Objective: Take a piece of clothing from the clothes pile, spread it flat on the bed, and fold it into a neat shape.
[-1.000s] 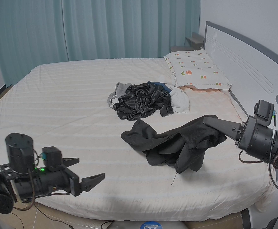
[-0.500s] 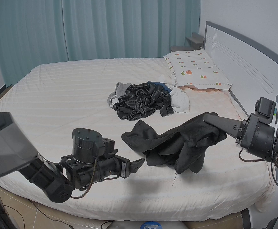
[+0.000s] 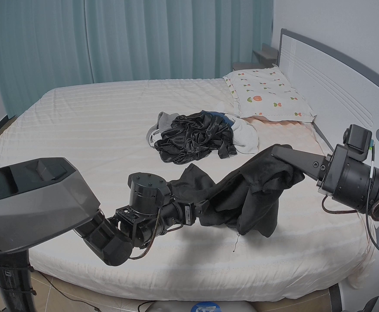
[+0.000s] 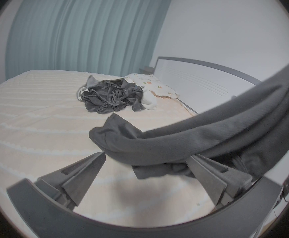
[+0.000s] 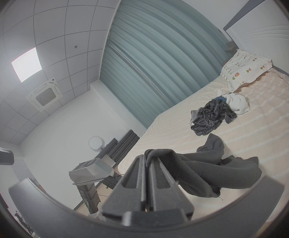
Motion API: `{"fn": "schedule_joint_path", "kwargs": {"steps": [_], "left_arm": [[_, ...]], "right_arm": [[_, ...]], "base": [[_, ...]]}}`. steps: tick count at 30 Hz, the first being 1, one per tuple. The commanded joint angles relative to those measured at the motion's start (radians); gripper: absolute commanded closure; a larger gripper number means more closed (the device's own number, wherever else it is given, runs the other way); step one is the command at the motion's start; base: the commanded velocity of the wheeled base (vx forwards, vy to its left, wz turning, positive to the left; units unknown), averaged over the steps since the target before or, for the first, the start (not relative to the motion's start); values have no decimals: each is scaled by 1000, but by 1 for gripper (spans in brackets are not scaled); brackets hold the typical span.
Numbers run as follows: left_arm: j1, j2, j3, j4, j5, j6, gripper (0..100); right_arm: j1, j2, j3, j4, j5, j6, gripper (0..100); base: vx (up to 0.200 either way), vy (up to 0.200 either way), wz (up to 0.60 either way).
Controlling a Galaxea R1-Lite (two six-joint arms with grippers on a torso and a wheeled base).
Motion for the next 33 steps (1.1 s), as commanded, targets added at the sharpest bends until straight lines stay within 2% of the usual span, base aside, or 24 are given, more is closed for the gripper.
{"fn": "schedule_joint_path", "kwargs": {"steps": [1, 11, 12, 15, 22, 25, 26, 30, 33], "left_arm": [[17, 93, -79, 0, 27, -20, 0], [80, 239, -212, 0, 57, -21, 0], [111, 280, -273, 0, 83, -35, 0], [134, 317, -326, 4, 98, -76, 0], [167, 360, -342, 8, 95, -86, 0], [169, 371, -361, 14, 84, -149, 0], [167, 371, -362, 17, 78, -167, 100], [158, 365, -369, 14, 70, -195, 100], [141, 311, -326, 13, 70, -248, 100]], "right_arm": [[-1, -2, -25, 0, 1, 0, 100], [-18, -24, -44, -13, -1, 0, 100], [-33, -39, -51, -13, 4, 0, 100], [-44, -44, -51, -12, 17, 2, 100], [-102, -25, -45, -12, 51, 2, 100], [-127, -10, -36, -12, 82, 3, 100], [-135, -2, -36, -10, 86, 3, 100], [-144, 19, -36, -12, 88, 26, 100], [-148, 67, -36, -13, 86, 38, 100]], "base": [[0, 0, 0], [0, 0, 0], [0, 0, 0], [0, 0, 0], [0, 0, 0], [0, 0, 0], [0, 0, 0], [0, 0, 0], [0, 0, 0]]}}
